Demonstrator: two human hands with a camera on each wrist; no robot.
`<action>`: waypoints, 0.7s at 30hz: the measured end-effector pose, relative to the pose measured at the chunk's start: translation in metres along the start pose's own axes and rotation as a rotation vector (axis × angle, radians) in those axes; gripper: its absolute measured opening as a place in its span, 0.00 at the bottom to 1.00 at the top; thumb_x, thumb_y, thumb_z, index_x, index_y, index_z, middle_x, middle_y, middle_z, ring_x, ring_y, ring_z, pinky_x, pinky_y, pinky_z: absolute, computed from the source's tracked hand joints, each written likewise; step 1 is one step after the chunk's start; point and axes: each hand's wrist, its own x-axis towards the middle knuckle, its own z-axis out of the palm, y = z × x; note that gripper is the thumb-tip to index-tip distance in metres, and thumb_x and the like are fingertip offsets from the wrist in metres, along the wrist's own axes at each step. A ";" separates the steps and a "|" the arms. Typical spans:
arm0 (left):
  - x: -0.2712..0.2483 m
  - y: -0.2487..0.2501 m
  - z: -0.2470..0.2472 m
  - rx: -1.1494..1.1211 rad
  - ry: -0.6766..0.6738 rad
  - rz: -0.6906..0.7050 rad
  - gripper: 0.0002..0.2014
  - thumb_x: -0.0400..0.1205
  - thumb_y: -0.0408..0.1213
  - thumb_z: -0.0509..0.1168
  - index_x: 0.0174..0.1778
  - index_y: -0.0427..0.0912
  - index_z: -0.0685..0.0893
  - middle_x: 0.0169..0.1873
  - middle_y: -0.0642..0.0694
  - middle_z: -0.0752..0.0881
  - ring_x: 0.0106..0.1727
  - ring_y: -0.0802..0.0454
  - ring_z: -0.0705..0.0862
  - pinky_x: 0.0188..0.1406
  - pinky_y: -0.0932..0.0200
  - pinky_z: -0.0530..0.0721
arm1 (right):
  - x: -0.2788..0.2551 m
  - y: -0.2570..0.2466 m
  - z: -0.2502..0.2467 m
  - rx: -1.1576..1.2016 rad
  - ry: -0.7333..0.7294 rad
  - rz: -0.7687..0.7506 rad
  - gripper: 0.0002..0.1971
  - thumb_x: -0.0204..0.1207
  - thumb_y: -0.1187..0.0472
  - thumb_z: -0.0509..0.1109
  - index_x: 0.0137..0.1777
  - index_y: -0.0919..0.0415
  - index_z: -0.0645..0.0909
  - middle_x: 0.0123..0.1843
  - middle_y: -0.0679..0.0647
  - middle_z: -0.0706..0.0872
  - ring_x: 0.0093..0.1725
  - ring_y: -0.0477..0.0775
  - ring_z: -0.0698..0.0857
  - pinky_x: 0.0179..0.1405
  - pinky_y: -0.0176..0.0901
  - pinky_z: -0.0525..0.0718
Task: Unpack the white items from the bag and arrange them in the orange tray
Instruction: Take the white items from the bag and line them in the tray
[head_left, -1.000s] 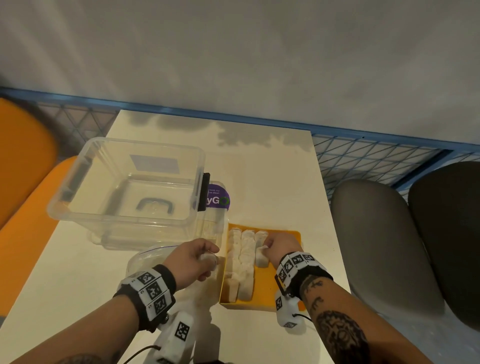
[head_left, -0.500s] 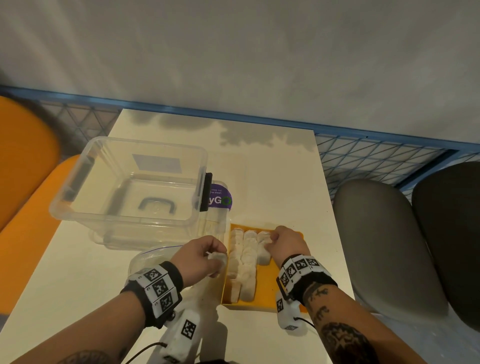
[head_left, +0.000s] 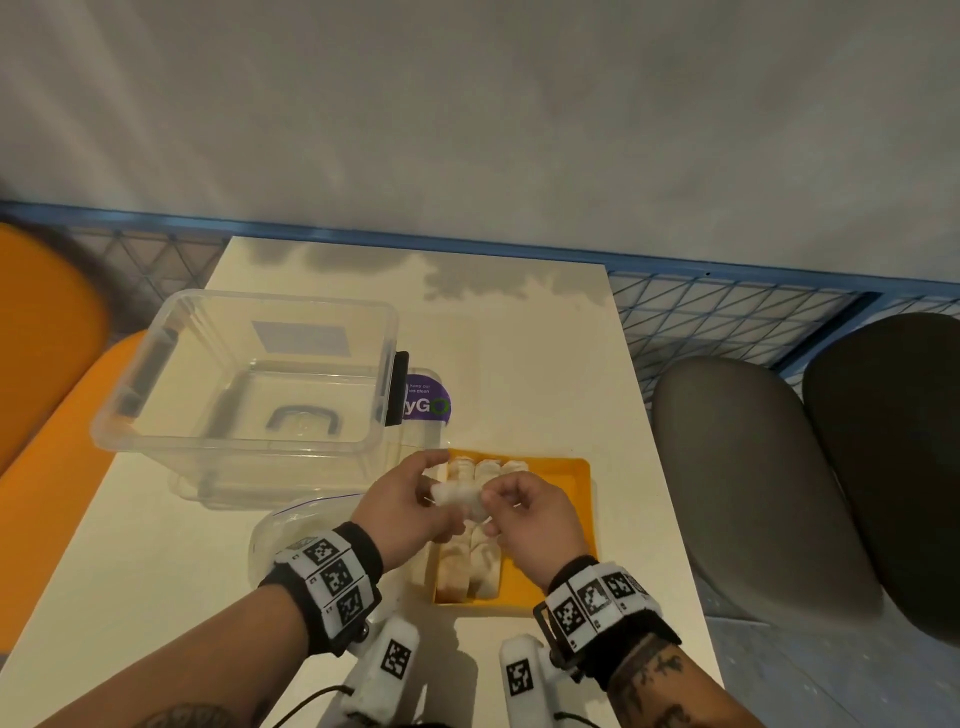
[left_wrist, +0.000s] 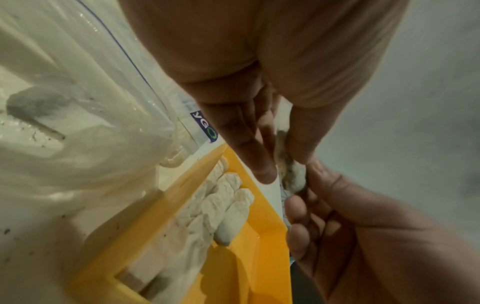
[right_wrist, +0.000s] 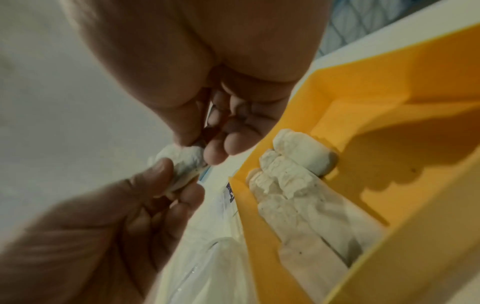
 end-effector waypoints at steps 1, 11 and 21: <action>-0.001 0.000 0.001 -0.039 0.014 0.000 0.27 0.75 0.33 0.78 0.67 0.54 0.78 0.34 0.46 0.90 0.40 0.44 0.93 0.50 0.39 0.91 | -0.002 0.002 -0.002 0.049 0.027 0.019 0.02 0.79 0.59 0.72 0.45 0.53 0.85 0.44 0.51 0.90 0.34 0.47 0.90 0.37 0.45 0.87; -0.004 0.001 0.009 0.066 0.024 0.087 0.22 0.77 0.37 0.75 0.63 0.59 0.79 0.38 0.51 0.92 0.43 0.52 0.91 0.57 0.44 0.89 | -0.017 0.016 -0.014 -0.002 -0.027 -0.036 0.14 0.76 0.54 0.76 0.60 0.46 0.82 0.55 0.42 0.87 0.52 0.44 0.86 0.55 0.41 0.86; -0.013 -0.004 0.015 0.269 -0.129 0.141 0.30 0.77 0.41 0.76 0.73 0.60 0.73 0.40 0.58 0.92 0.45 0.60 0.90 0.57 0.55 0.87 | -0.024 0.013 -0.015 -0.235 -0.094 -0.119 0.04 0.78 0.54 0.73 0.45 0.41 0.84 0.42 0.40 0.87 0.42 0.39 0.84 0.39 0.29 0.78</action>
